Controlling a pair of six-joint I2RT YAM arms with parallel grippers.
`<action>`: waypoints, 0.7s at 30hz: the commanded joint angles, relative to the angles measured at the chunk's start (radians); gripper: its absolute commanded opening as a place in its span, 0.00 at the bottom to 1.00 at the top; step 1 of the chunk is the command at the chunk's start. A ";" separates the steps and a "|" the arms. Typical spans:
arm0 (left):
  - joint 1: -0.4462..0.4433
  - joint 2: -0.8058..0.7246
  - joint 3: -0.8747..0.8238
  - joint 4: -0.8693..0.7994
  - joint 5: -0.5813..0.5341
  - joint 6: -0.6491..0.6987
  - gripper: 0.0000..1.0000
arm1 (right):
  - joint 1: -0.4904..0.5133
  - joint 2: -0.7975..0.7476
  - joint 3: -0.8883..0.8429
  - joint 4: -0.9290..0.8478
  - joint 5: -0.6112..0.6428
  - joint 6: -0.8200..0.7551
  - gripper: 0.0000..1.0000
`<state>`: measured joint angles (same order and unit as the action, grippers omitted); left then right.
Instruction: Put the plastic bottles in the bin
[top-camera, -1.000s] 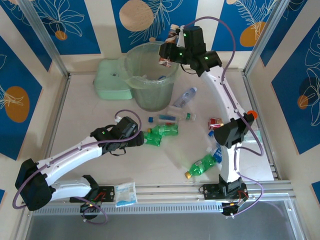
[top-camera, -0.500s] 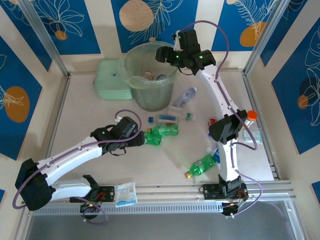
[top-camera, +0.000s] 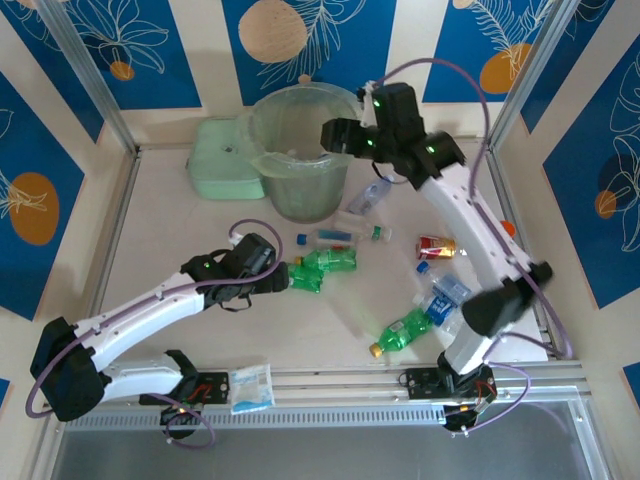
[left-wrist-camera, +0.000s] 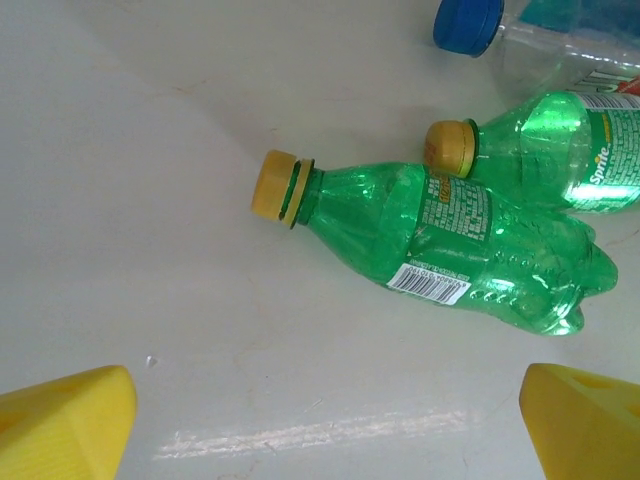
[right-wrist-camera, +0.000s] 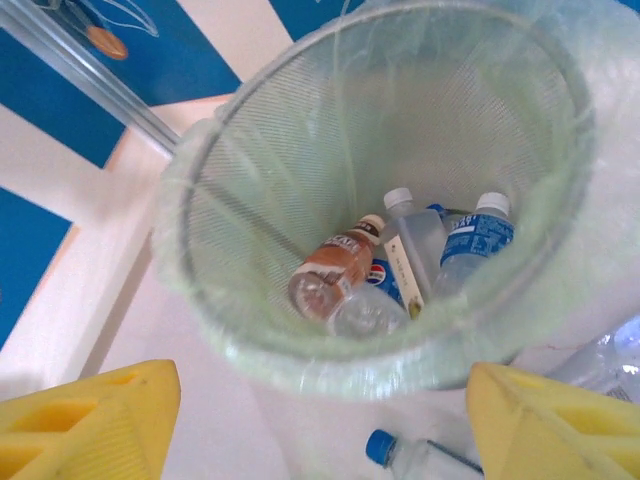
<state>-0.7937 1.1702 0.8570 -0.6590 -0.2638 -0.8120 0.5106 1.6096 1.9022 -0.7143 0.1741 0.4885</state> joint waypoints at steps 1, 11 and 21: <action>0.031 0.020 0.006 0.031 0.029 -0.014 0.98 | 0.008 -0.181 -0.211 0.072 0.039 -0.007 0.76; 0.030 0.162 0.028 0.173 0.129 -0.234 0.95 | -0.001 -0.553 -0.781 -0.061 0.099 0.093 0.76; 0.013 0.296 0.082 0.228 0.115 -0.505 0.98 | -0.007 -0.632 -0.913 -0.088 0.088 0.124 0.75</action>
<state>-0.7708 1.4410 0.8974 -0.4526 -0.1497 -1.1923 0.5026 0.9977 0.9997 -0.7990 0.2592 0.5919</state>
